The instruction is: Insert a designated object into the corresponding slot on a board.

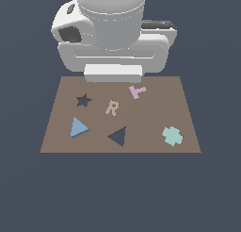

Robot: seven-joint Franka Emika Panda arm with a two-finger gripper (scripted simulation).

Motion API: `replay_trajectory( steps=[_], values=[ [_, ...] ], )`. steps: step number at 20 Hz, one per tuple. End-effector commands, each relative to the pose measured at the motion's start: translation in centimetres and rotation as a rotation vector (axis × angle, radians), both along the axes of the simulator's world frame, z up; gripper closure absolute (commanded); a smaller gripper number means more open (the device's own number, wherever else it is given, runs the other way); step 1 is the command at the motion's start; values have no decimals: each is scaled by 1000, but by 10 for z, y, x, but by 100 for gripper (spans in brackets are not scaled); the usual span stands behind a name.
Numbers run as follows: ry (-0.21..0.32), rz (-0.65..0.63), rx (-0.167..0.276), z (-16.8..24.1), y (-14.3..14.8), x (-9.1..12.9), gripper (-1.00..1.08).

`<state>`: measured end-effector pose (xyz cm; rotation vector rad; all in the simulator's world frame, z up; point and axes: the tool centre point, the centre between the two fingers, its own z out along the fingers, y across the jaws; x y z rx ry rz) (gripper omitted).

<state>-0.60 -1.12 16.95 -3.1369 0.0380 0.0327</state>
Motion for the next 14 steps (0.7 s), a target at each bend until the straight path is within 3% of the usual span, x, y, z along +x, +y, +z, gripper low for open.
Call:
replay_trajectory(
  steps=[1, 14],
  values=[
    [0, 0, 0, 0, 0, 0, -92],
    [-6, 6, -2, -35, -33, 21, -92]
  ],
)
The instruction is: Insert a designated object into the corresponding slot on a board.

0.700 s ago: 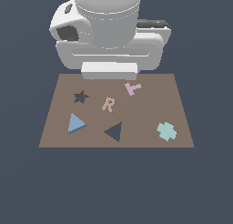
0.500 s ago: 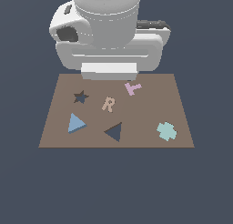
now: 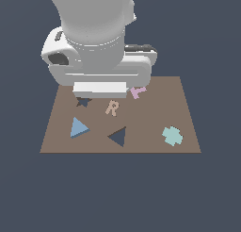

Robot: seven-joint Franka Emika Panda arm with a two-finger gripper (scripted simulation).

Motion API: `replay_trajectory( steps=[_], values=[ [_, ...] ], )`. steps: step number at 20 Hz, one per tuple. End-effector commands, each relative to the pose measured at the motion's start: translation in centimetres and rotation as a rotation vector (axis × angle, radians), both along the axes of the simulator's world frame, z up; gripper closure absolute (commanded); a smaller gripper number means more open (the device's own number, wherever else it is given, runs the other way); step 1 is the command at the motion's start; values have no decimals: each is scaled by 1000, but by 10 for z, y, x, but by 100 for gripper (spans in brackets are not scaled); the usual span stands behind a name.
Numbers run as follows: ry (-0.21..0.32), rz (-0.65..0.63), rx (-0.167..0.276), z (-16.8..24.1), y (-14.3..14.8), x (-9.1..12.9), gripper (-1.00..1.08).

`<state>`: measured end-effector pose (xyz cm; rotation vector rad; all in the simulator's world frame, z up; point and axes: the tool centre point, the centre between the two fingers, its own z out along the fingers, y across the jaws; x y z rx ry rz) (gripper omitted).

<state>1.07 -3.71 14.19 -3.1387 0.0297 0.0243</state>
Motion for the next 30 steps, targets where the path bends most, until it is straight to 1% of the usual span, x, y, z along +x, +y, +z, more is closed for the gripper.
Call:
replay_trajectory(
  steps=[1, 9, 14, 21, 30],
  values=[
    [-1, 1, -1, -13, -12, 7, -92],
    [-9, 9, -2, -59, -55, 37, -92],
    [-12, 11, -3, -78, -74, 51, -92],
    [-15, 14, -3, -91, -87, 61, -92],
    [-15, 13, -3, -99, -88, 62, -92]
  ],
)
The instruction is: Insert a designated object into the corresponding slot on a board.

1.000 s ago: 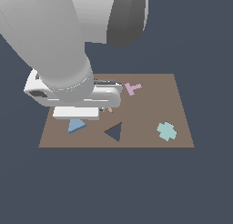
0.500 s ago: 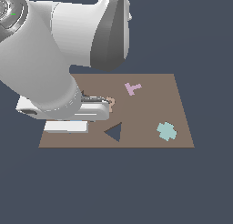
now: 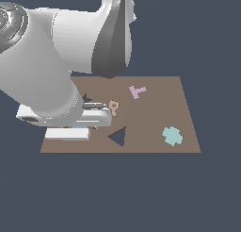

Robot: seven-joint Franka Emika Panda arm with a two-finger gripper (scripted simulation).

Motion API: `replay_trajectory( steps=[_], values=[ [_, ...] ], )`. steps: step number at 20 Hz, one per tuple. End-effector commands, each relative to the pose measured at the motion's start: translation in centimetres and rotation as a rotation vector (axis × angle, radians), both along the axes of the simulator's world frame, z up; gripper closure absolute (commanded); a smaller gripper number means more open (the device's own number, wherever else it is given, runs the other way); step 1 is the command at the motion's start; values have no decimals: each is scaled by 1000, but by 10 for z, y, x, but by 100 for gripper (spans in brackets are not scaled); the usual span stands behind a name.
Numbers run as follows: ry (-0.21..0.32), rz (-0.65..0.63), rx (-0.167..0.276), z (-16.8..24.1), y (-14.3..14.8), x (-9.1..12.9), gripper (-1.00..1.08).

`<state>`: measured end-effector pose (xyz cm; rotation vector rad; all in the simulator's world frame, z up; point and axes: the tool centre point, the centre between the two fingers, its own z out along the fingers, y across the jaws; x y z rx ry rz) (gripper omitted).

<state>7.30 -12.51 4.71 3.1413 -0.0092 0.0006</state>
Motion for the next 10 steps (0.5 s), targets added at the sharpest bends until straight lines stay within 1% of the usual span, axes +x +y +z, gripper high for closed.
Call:
replay_trajectory(
  steps=[1, 6, 7, 10],
  values=[
    [1, 1, 0, -7, 0, 0, -92],
    [1, 1, 0, -17, 0, 0, -92],
    [1, 1, 0, -17, 0, 0, 108],
    [1, 1, 0, -17, 0, 0, 108]
  ],
)
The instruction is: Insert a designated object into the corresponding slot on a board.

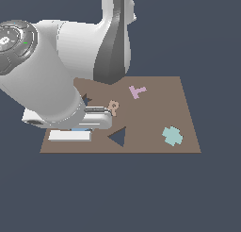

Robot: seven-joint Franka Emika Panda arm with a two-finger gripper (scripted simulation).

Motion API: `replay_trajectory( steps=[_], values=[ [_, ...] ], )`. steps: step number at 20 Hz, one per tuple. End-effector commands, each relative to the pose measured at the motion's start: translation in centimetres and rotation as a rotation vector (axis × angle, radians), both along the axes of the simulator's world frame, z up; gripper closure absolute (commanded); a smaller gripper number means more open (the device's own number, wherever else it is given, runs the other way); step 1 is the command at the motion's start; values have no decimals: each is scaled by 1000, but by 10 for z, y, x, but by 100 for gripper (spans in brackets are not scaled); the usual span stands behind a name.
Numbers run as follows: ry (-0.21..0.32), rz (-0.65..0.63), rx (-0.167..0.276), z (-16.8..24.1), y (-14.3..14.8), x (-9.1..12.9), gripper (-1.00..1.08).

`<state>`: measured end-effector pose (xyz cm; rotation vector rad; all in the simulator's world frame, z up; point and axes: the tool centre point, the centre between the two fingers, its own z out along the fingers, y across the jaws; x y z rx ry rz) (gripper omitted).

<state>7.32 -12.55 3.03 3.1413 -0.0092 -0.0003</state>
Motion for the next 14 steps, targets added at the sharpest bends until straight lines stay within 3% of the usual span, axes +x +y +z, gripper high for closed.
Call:
replay_trajectory(
  steps=[1, 14],
  values=[
    [0, 1, 0, -1, 0, 0, 108],
    [0, -2, 0, 3, 0, 0, 108]
  ],
)
